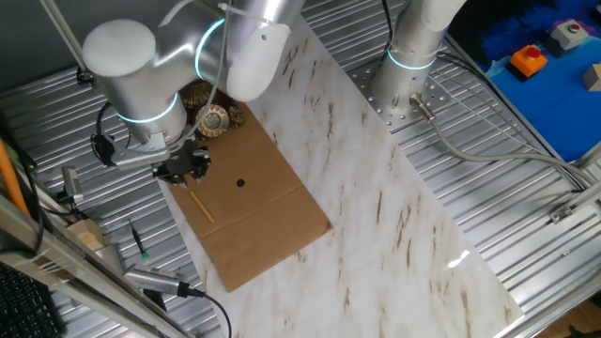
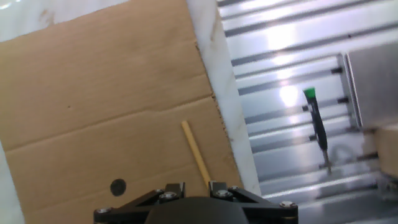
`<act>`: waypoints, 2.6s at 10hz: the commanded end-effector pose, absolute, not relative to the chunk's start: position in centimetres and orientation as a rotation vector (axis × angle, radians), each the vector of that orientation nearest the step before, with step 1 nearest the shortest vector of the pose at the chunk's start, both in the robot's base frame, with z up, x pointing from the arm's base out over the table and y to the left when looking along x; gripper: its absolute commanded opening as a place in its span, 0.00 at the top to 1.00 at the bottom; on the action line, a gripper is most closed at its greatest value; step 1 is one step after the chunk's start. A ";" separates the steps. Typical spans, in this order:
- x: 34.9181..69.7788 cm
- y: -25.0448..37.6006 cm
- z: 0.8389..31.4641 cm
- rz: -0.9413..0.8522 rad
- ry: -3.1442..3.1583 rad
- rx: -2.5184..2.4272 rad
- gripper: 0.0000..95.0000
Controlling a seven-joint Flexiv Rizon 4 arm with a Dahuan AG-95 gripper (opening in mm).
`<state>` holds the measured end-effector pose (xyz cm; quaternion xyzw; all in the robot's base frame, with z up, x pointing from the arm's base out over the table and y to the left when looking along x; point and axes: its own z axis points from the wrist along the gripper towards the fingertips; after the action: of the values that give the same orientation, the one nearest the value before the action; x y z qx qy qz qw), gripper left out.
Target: Dial a number on an old rotary phone
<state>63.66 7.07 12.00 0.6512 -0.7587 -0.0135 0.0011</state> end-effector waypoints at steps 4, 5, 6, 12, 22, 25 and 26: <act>64.9 7.3 8.6 -0.092 -2.296 2.190 0.80; 65.0 7.5 8.2 -0.090 -2.298 2.186 0.80; 65.1 7.7 7.5 -0.093 -2.298 2.181 0.80; 65.0 8.7 6.0 -0.067 -2.285 2.175 0.80; 65.1 8.7 5.8 -0.052 -2.219 2.227 0.80; 65.2 8.7 5.1 -0.045 -2.208 2.242 0.80; 65.2 8.6 4.7 -0.046 -2.223 2.229 0.80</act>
<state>65.05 8.48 4.63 0.7097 -0.7044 -0.0114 -0.0018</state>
